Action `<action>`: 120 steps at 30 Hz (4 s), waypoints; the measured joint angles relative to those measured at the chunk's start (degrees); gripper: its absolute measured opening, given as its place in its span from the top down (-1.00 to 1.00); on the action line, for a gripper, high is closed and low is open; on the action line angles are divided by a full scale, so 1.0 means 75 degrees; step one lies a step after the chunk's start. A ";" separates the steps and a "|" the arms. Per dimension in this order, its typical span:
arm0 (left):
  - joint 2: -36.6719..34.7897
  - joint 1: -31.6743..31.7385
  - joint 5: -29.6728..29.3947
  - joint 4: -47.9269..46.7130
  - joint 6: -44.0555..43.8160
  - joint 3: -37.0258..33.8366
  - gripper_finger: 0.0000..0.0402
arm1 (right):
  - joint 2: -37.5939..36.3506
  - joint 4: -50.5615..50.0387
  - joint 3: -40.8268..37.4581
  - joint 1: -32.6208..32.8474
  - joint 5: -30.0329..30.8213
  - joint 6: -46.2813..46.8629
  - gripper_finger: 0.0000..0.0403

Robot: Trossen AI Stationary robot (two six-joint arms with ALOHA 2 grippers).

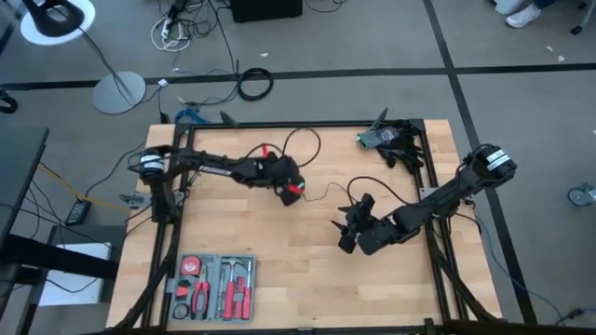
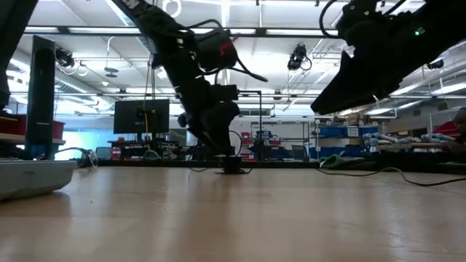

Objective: Coil cords
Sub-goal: Uncoil the black wire from the spool

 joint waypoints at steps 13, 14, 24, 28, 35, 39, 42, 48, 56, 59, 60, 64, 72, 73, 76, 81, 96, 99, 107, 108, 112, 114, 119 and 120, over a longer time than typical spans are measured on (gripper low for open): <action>-0.0808 -0.0186 0.0187 0.2261 0.0131 -0.1519 -0.49 | 0.0270 0.1550 0.0002 -0.0573 -0.0516 -0.1363 -0.07; -0.0797 -0.0178 0.0220 0.2308 0.0138 -0.1519 -0.49 | 0.0392 0.1868 0.0003 -0.0752 -0.0812 -0.1679 -0.06; -0.0809 -0.0121 0.0271 0.2458 0.0235 -0.1499 -0.49 | 0.1755 0.3791 0.0084 -0.1918 -0.2073 -0.4432 0.05; -0.0809 -0.0118 0.0289 0.2530 0.0342 -0.1499 -0.49 | 0.2215 0.3740 0.0401 -0.2179 -0.2243 -0.5225 0.12; -0.0812 -0.0121 0.0292 0.2481 0.0342 -0.1490 -0.49 | 0.2723 0.2607 0.0955 -0.2550 -0.2378 -0.5517 0.28; -0.0818 -0.0118 0.0321 0.2469 0.0342 -0.1490 -0.49 | 0.2539 0.1897 0.1077 -0.2572 -0.2326 -0.5066 0.46; -0.0821 -0.0118 0.0422 0.2447 0.0342 -0.1490 -0.49 | 0.2420 0.1841 0.1102 -0.2572 -0.2317 -0.4917 0.68; -0.0821 -0.0118 0.0556 0.2204 0.0359 -0.1490 -0.49 | 0.2425 0.1292 0.1097 -0.2575 -0.2314 -0.4355 0.95; -0.0794 -0.0013 0.0557 0.1954 0.0351 -0.1487 -0.49 | 0.2425 0.1128 0.1093 -0.2547 -0.2326 -0.3917 0.99; -0.0794 0.0016 0.0576 0.1975 0.0345 -0.1487 -0.49 | 0.2425 0.1377 0.1093 -0.2503 -0.2289 -0.3996 0.98; -0.0793 0.0019 0.0587 0.1976 0.0345 -0.1487 -0.49 | 0.2425 0.1535 0.1095 -0.2481 -0.2288 -0.4094 0.98; -0.0791 0.0016 0.0615 0.2000 0.0342 -0.1487 -0.49 | 0.2425 0.2056 0.1262 -0.2368 -0.2304 -0.5104 0.93; -0.0784 0.0016 0.0732 0.2102 0.0342 -0.1487 -0.49 | 0.2425 0.1979 0.1425 -0.2564 -0.2343 -0.6504 0.72; -0.0783 0.0016 0.0766 0.2134 0.0346 -0.1487 -0.49 | 0.2428 0.1897 0.1424 -0.2647 -0.2343 -0.6575 0.68; -0.0780 0.0016 0.0825 0.2195 0.0351 -0.1487 -0.49 | 0.2428 0.1700 0.1422 -0.2856 -0.2317 -0.6756 0.55; -0.0668 0.0016 0.0824 0.2223 0.0356 -0.1487 -0.49 | 0.2431 0.1584 0.1422 -0.3009 -0.2344 -0.6796 0.37; -0.0267 0.0016 0.0965 0.2586 0.0319 -0.1426 -0.49 | 0.2431 0.1041 0.1419 -0.2867 -0.2993 -0.5926 0.55; -0.0264 0.0016 0.0965 0.2583 0.0356 -0.1423 -0.49 | 0.2431 0.1047 0.1419 -0.2807 -0.3218 -0.5935 0.57; -0.0264 0.0016 0.0965 0.2554 0.0371 -0.1420 -0.49 | 0.2431 0.0948 0.1419 -0.2873 -0.3157 -0.6044 0.56; -0.0264 0.0016 0.0965 0.2552 0.0371 -0.1420 -0.49 | 0.2431 0.0842 0.1419 -0.2910 -0.3076 -0.6045 0.57; -0.0264 0.0016 0.0965 0.2540 0.0368 -0.1420 -0.49 | 0.2431 0.0103 0.1419 -0.3022 -0.2870 -0.5850 0.65; -0.0264 0.0016 0.0963 0.2537 0.0366 -0.1420 -0.49 | 0.2431 -0.0227 0.1414 -0.3027 -0.2865 -0.5372 0.78; -0.0261 0.0016 0.0962 0.2531 0.0365 -0.1420 -0.49 | 0.2312 -0.1088 0.1416 -0.2746 -0.2900 -0.3780 0.97; -0.0261 0.0016 0.0962 0.2528 0.0362 -0.1420 -0.49 | 0.2237 -0.1396 0.1416 -0.2619 -0.2894 -0.3464 0.98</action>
